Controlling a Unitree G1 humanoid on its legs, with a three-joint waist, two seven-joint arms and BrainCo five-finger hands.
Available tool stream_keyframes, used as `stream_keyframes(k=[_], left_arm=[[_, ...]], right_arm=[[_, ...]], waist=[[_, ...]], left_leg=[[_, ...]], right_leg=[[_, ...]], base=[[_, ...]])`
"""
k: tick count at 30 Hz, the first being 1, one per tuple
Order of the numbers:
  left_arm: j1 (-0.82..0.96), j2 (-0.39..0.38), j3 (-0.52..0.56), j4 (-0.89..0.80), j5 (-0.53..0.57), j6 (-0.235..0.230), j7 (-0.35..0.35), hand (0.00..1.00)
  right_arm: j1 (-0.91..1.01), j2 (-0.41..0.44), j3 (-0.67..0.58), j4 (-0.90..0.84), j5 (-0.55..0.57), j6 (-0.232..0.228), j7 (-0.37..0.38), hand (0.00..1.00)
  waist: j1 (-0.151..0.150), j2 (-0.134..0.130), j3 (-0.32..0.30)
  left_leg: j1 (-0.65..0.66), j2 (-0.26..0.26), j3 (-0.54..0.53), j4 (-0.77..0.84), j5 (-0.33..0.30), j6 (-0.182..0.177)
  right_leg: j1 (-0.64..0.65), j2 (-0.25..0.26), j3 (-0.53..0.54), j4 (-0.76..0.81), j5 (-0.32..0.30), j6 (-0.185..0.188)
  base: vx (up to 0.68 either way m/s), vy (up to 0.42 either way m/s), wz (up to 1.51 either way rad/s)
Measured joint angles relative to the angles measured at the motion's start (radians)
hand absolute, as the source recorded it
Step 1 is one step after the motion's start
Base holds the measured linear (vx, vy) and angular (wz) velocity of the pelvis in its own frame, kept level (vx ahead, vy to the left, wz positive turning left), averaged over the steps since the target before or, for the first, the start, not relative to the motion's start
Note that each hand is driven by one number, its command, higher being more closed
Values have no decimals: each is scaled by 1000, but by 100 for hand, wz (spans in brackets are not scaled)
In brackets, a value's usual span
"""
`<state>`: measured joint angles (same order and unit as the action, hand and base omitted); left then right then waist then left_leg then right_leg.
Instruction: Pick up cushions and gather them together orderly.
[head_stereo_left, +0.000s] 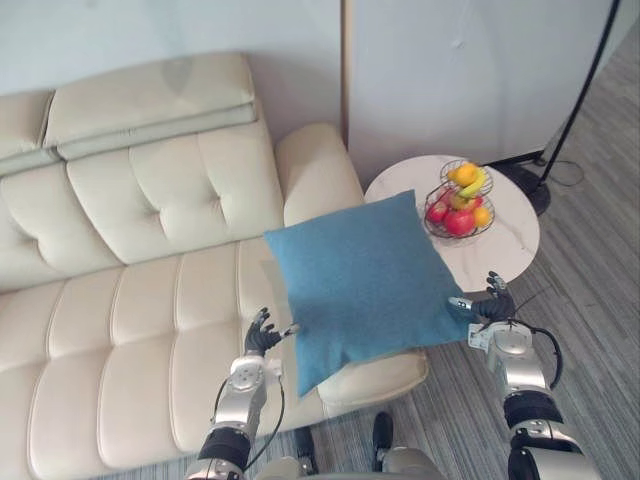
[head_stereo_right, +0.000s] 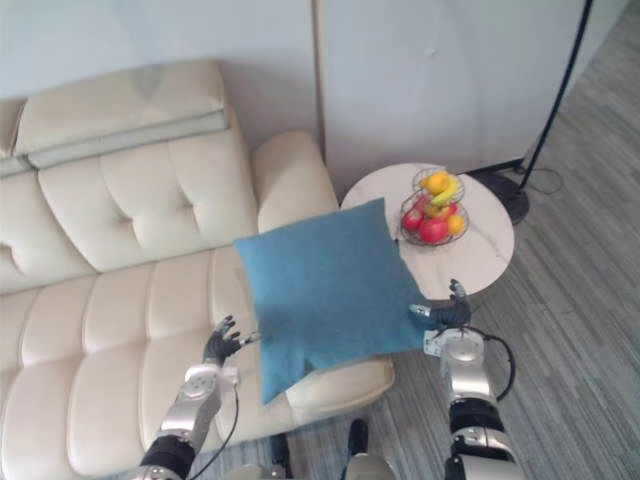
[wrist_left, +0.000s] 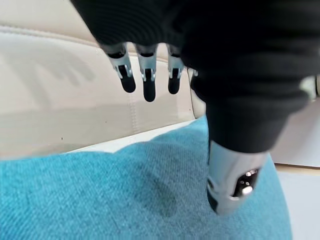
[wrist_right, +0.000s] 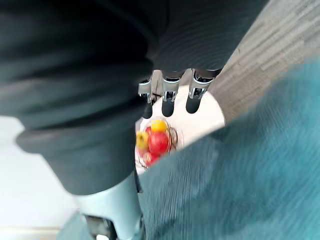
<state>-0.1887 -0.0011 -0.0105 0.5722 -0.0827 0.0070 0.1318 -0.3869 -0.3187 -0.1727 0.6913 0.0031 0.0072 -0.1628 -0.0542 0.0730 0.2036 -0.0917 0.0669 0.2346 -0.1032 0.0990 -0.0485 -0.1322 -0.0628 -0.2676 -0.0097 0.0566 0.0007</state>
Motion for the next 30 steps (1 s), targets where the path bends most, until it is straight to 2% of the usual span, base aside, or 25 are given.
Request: stream_keyframes(k=[4,5,10,18,29,30], left_arm=[[-91,-17,-28,0,-9,0,0,0],[-109,-19,-35,0,-10,0,0,100],[-212,-4,-42,0,-49,-2,3,100],[-231,11,-25,-52,-101,-6,22,100],[-66,27,-50,-243,-119,0,16,100],[3,29,-50,-305,-126,1,9,100]], right_arm=[[-49,-6,28,3,19,0,-9,0],[-56,-6,31,5,19,0,-13,100],[-124,-8,75,40,39,-14,-31,100],[-99,6,127,-30,85,-36,-43,100],[177,131,140,-274,142,-35,5,100],[232,157,138,-334,157,-35,32,100]], waist=[[2,-3,70],[1,-6,83],[1,-20,155],[5,-20,158],[-4,-14,153],[-3,-14,131]], left_leg=[[-41,-4,1,7,15,6],[-52,-5,1,18,15,6],[-101,-5,5,54,7,1],[-98,4,38,53,5,2],[54,17,30,1,-21,-21],[66,18,26,1,-27,-24]], right_leg=[[-75,-14,4,80,-22,-2],[-87,-20,5,99,-27,-3],[-158,-34,14,177,-49,-8],[-172,-26,43,178,-47,-11],[21,6,17,49,-45,-8],[53,11,7,19,-45,-7]], base=[[-42,28,0],[-30,18,2],[-55,-1,0],[18,-9,-13],[103,-6,3],[176,-26,19]])
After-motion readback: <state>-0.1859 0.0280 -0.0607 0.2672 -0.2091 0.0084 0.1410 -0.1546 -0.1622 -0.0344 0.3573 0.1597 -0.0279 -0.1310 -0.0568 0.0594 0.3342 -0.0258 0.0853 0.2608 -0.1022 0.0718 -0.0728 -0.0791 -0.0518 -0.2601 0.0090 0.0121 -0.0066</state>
